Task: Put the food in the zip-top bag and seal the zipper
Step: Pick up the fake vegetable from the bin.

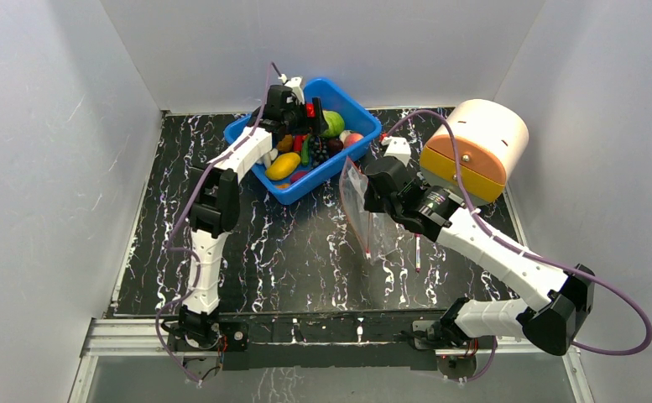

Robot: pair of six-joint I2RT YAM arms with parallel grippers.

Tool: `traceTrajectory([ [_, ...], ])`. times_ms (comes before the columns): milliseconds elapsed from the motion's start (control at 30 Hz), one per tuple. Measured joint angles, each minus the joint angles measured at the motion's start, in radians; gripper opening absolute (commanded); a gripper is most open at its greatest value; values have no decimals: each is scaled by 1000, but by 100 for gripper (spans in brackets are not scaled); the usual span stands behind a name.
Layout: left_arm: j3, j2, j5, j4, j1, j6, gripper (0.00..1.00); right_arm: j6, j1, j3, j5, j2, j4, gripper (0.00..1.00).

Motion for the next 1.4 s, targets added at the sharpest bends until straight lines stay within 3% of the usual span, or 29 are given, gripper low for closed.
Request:
traceTrajectory([
  [267, 171, 165, 4, 68, 0, -1, 97, -17, -7, 0, -5, 0, 0, 0],
  [500, 224, 254, 13, 140, 0, -14, 98, -30, -12, 34, 1, 6, -11, 0],
  [800, 292, 327, 35, 225, 0, -67, 89, -32, -13, 43, 6, 8, -11, 0],
  [967, 292, 329, 44, 242, 3, -89, 62, -32, -13, 43, 6, 9, -11, 0],
  [1067, 290, 329, 48, 243, 2, -92, 50, -32, -13, 43, 6, 9, -11, 0],
  [1400, 130, 229, 39, 277, -9, -84, 36, -21, -13, 42, -1, -5, -11, 0],
])
